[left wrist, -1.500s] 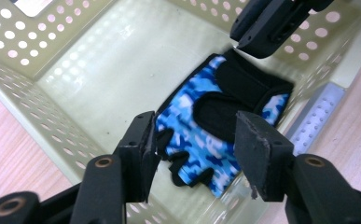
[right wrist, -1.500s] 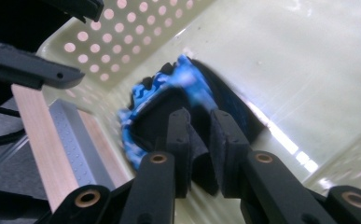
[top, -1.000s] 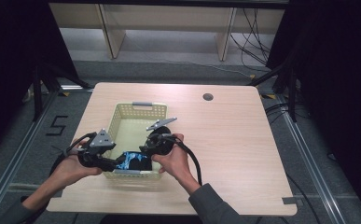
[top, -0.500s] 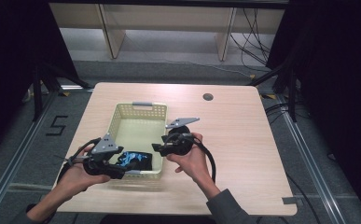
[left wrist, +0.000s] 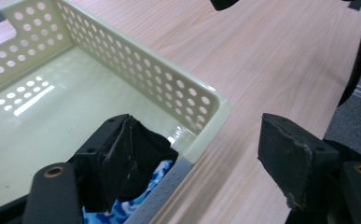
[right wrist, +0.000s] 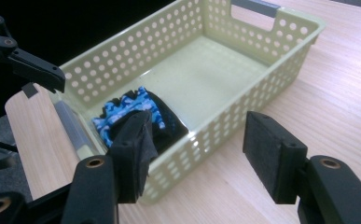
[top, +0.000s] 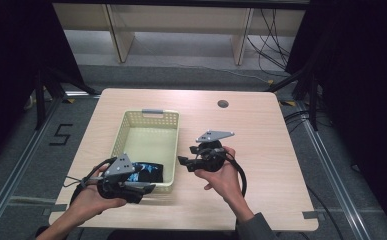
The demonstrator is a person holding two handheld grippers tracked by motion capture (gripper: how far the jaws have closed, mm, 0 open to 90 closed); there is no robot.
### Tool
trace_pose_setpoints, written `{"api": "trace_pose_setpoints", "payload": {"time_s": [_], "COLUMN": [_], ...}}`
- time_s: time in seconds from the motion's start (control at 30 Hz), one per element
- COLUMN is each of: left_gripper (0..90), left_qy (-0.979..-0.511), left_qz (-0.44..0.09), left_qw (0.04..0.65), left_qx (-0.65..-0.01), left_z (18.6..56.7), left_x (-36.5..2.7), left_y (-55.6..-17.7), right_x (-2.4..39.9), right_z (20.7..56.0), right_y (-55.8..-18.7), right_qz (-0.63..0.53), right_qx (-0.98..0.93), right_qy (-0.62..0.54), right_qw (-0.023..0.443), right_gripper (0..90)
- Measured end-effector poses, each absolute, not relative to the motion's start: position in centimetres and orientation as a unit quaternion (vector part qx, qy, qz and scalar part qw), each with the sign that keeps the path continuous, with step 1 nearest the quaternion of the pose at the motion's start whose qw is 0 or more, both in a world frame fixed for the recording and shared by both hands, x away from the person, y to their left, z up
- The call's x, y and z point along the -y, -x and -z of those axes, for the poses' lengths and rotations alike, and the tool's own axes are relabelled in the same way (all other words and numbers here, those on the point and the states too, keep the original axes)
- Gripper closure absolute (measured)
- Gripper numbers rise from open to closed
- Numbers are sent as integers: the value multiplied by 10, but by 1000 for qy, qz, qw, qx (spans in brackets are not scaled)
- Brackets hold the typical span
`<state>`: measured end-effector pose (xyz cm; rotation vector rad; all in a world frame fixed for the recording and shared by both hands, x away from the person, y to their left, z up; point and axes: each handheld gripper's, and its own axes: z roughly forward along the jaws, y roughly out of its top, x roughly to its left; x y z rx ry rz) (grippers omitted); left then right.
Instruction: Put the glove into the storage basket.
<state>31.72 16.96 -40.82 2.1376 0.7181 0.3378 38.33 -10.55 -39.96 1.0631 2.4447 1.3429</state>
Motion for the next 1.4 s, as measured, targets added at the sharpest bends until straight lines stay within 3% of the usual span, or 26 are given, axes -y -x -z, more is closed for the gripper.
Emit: {"api": "trace_pose_setpoints", "payload": {"time_s": [0.73,1.4], "left_gripper": [217,208], "left_qy": [-844,-846], "left_qz": [-100,-83], "left_qw": [458,463], "left_qx": [-259,-252], "left_z": [422,434], "left_x": [-142,-137], "left_y": [-289,-276], "right_x": [143,163], "right_z": [407,423], "right_y": [-358,-340], "right_qz": [-465,-469], "right_qx": [-809,-803], "right_qy": [-345,-359], "right_qw": [100,85], "right_gripper": [421,392]}}
